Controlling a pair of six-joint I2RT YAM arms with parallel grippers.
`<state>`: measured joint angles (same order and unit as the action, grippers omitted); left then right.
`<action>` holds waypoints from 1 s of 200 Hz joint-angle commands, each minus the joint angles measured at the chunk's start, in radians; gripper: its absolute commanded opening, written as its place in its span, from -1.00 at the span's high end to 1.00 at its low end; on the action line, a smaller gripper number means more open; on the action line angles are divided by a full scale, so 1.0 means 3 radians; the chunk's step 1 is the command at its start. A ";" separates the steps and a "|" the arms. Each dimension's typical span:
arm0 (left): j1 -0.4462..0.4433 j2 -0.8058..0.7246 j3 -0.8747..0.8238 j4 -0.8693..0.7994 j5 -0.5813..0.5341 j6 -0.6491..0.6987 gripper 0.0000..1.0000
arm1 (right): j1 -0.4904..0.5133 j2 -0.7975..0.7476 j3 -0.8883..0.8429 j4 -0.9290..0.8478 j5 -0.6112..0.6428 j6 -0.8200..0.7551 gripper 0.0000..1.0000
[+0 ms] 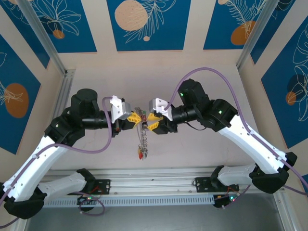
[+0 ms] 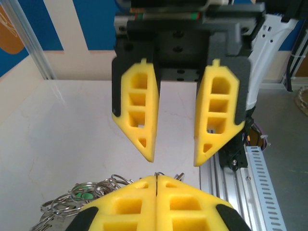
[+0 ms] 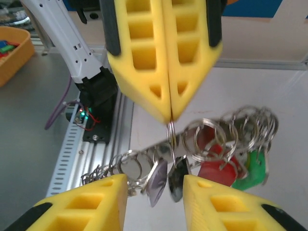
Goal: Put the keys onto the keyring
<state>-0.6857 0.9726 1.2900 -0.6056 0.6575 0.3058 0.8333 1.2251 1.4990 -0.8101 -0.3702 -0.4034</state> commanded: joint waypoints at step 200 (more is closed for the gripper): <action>-0.0020 -0.0147 -0.0107 0.0646 0.0342 -0.0275 1.00 | -0.0288 0.0098 -0.0089 0.0422 -0.0988 0.0531 0.61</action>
<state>-0.6857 0.9436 1.2533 -0.4976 0.7109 0.2409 0.7513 1.2606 1.4563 -0.6689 -0.6655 -0.2562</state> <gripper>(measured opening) 0.053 0.197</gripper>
